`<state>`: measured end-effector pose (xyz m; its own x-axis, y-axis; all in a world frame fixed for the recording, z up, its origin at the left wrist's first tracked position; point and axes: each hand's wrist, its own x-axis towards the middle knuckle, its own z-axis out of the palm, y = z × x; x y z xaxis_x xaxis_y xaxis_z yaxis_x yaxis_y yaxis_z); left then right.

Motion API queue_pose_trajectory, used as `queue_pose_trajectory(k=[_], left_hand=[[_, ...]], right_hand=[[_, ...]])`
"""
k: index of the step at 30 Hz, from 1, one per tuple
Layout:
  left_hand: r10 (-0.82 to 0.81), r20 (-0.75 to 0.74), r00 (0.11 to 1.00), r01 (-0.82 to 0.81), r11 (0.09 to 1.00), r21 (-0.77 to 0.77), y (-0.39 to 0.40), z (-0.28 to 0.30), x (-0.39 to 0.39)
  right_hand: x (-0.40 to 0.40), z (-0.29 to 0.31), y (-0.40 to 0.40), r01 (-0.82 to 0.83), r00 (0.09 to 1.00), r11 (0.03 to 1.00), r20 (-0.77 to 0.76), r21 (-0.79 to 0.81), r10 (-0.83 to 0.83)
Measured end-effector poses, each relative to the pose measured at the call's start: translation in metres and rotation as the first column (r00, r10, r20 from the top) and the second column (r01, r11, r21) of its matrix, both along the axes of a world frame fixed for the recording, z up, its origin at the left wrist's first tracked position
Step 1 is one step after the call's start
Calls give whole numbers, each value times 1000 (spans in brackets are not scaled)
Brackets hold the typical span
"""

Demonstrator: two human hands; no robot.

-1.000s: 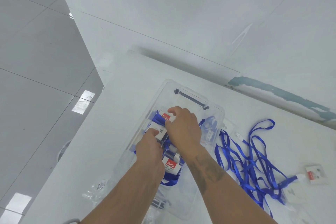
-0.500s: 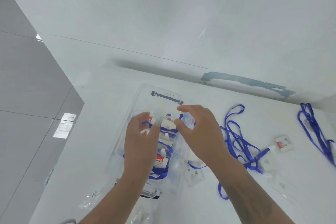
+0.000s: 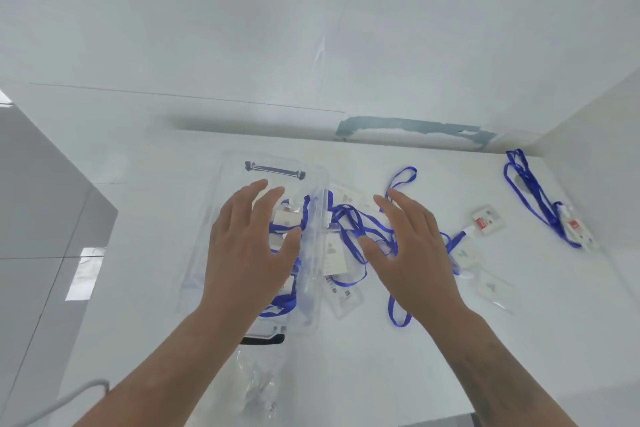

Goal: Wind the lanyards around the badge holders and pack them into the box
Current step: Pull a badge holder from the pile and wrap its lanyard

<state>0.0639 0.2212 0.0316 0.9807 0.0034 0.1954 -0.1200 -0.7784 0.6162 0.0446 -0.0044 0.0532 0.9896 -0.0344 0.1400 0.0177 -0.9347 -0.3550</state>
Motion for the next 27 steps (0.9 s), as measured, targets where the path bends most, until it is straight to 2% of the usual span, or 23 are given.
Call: queue_pose_trajectory(k=[6,16,21,27], left_hand=[[-6,24,1000,6,1000,-14,-41,10,-10],[24,19,1000,-24,1000,9,-202,8,-18],[43,-32,999,-43,999,0,-272,3,-21],[21,-95,995,-19,1000,17,-325,-15,-22]], right_hand=[[-7,2,-68,24,1000,1000,14,5,-24],[-5,-9,-243,12,1000,995,-5,100,-11],[-7,-21,-322,37,997,992,-77,121,-28],[1,-51,-366,49,974,995,-225,89,-27]])
